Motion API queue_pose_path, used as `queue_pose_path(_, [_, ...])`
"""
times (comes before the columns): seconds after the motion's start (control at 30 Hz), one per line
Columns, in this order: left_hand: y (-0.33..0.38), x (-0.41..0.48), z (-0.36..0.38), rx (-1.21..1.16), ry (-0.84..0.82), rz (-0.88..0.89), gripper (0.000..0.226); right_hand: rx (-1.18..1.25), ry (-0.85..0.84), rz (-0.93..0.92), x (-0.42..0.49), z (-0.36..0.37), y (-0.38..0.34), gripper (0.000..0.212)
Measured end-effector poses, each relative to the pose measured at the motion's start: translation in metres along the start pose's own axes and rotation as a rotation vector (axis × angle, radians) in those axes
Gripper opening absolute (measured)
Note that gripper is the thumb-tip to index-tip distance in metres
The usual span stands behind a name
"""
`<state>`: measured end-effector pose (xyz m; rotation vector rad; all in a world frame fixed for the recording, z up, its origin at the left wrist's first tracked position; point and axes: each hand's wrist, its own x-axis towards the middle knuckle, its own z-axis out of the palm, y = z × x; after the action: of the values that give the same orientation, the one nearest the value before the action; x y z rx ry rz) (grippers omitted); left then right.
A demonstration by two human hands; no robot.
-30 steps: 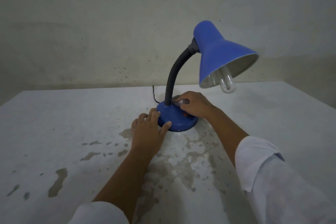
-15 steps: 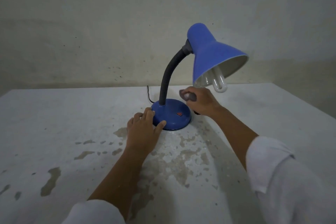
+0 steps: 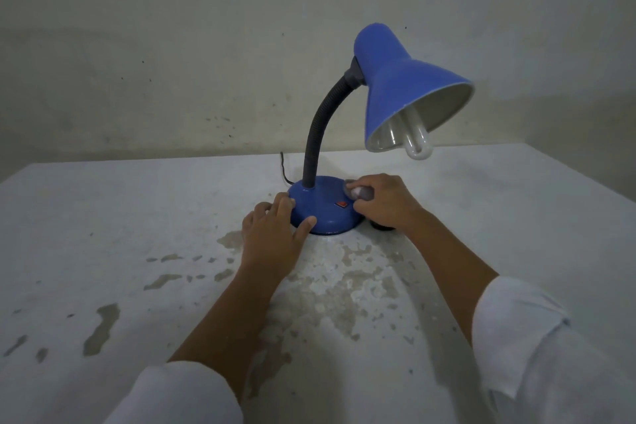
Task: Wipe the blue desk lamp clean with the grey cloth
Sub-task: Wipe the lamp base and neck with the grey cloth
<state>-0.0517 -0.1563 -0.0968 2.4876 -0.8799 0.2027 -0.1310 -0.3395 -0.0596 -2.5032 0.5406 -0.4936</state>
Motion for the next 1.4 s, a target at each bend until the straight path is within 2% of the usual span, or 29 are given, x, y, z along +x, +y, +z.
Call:
queue_pose_path(0.1, [-0.001, -0.002, 0.000, -0.019, 0.002, 0.008, 0.048, -0.006, 0.004, -0.029, -0.024, -0.005, 0.000, 0.034])
queue_pose_path(0.2, [0.000, -0.003, -0.001, -0.033, 0.004, 0.015, 0.048, 0.004, -0.164, 0.003, -0.039, -0.027, -0.003, 0.019])
queue_pose_path(0.23, [0.001, -0.003, -0.001, -0.032, 0.010, 0.021, 0.048, -0.003, -0.157, 0.010, -0.040, -0.034, -0.003, 0.015])
queue_pose_path(0.37, [-0.001, -0.003, 0.000, -0.032, 0.021, 0.026, 0.048, -0.029, 0.149, 0.038, -0.021, -0.039, 0.007, 0.019])
queue_pose_path(0.53, [-0.002, -0.001, 0.002, -0.024, 0.011, 0.023, 0.047, 0.037, -0.010, 0.056, -0.003, -0.013, 0.006, 0.034])
queue_pose_path(0.63, [-0.004, 0.000, 0.002, -0.033, 0.016, 0.033, 0.046, 0.015, 0.036, 0.074, -0.007, 0.003, 0.004, 0.038])
queue_pose_path(0.77, [-0.004, 0.001, 0.002, -0.048, 0.001, 0.045, 0.044, -0.069, 0.092, 0.041, -0.022, 0.005, -0.006, 0.033])
queue_pose_path(0.9, [-0.002, -0.001, 0.001, -0.071, 0.009, 0.035, 0.042, -0.150, 0.092, 0.050, -0.048, 0.012, -0.034, 0.015])
queue_pose_path(1.0, [-0.002, -0.002, -0.001, -0.087, 0.013, 0.011, 0.040, -0.019, -0.019, 0.021, -0.061, 0.007, -0.047, 0.020])
queue_pose_path(1.07, [-0.003, -0.003, -0.002, -0.094, 0.006, 0.001, 0.040, 0.032, -0.005, 0.016, -0.062, -0.003, -0.044, 0.021])
queue_pose_path(1.17, [-0.005, -0.004, -0.002, -0.100, -0.008, -0.006, 0.040, -0.084, 0.097, 0.011, -0.054, -0.011, -0.033, 0.023])
queue_pose_path(1.3, [-0.003, -0.003, -0.002, -0.101, -0.013, -0.013, 0.038, -0.275, 0.023, -0.022, -0.053, 0.005, -0.034, 0.019])
queue_pose_path(1.4, [-0.002, -0.002, -0.004, -0.123, -0.016, -0.021, 0.036, -0.315, 0.059, -0.075, -0.058, 0.015, -0.043, 0.017])
